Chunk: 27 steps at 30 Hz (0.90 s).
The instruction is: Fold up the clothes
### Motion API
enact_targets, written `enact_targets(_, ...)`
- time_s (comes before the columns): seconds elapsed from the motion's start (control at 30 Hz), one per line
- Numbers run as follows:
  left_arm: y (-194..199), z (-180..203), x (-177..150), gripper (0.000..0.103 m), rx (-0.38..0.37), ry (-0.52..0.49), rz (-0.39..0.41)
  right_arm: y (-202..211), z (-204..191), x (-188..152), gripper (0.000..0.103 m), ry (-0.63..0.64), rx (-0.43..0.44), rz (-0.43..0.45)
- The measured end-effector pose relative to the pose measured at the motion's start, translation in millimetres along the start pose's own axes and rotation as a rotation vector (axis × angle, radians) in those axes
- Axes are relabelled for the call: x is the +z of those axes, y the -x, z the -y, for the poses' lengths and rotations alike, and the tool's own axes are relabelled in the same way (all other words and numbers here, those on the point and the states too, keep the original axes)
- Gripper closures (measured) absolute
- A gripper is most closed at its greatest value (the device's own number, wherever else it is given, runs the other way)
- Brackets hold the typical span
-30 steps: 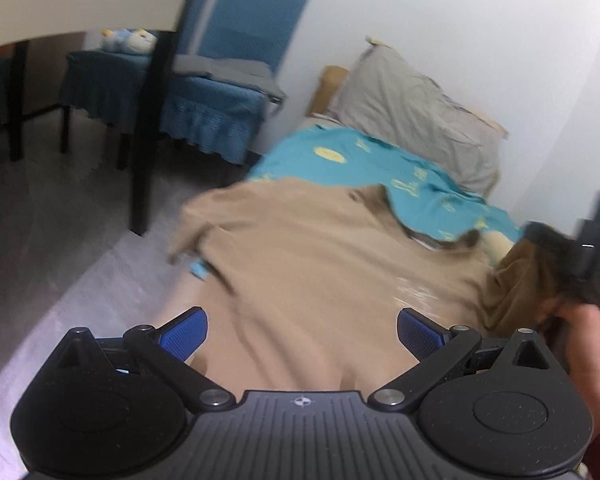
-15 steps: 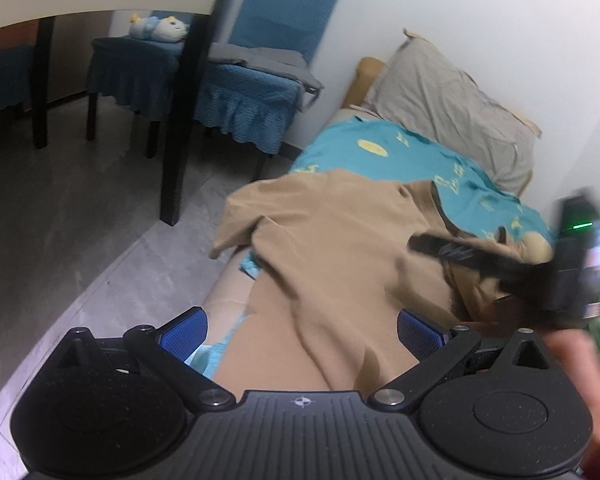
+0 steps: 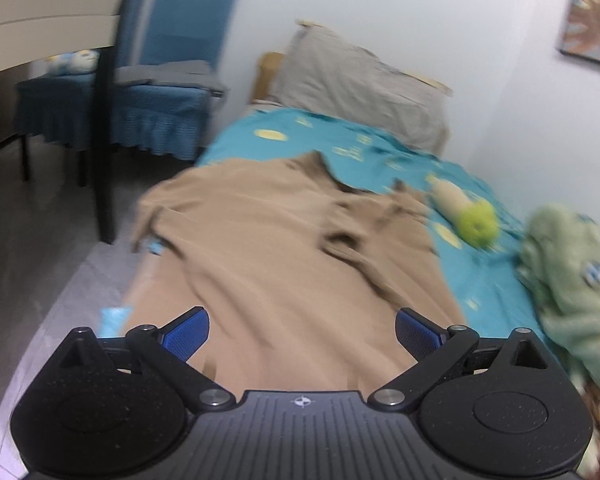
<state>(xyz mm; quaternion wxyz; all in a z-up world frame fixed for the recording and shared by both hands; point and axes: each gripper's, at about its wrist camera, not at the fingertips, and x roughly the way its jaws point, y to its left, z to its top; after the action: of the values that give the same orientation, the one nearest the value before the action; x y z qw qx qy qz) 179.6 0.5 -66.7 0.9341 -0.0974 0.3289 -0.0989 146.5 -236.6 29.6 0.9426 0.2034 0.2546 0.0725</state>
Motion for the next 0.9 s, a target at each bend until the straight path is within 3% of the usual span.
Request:
enact_targets(0.13, 8.0, 32.4, -14.9, 0.009, -0.086, -0.062, -0.059, 52.2, 37.8, -21.3, 0.002, -0.081, -0.080, 0.075)
enact_targets(0.23, 8.0, 52.5, -28.4, 0.017, -0.181, -0.062, -0.147, 63.5, 66.9, -25.6, 0.002, -0.165, -0.129, 0.082)
enact_targets(0.37, 4.6, 74.7, -52.2, 0.032, -0.298, -0.044, -0.266, 61.1, 93.8, -19.9, 0.002, -0.265, -0.130, 0.102)
enact_targets(0.7, -10.4, 123.4, -111.1, 0.072, -0.434, -0.170, -0.444, 44.8, 124.5, -24.3, 0.002, -0.380, -0.079, 0.040)
enact_targets(0.8, -15.0, 131.1, -122.4, 0.089, -0.432, -0.195, -0.472, 38.0, 125.1, -25.6, 0.002, -0.387, -0.063, 0.015)
enact_targets(0.9, -18.4, 128.4, -125.0, 0.099, -0.409, -0.188, -0.474, 30.9, 124.7, -27.2, 0.002, -0.384, -0.054, -0.012)
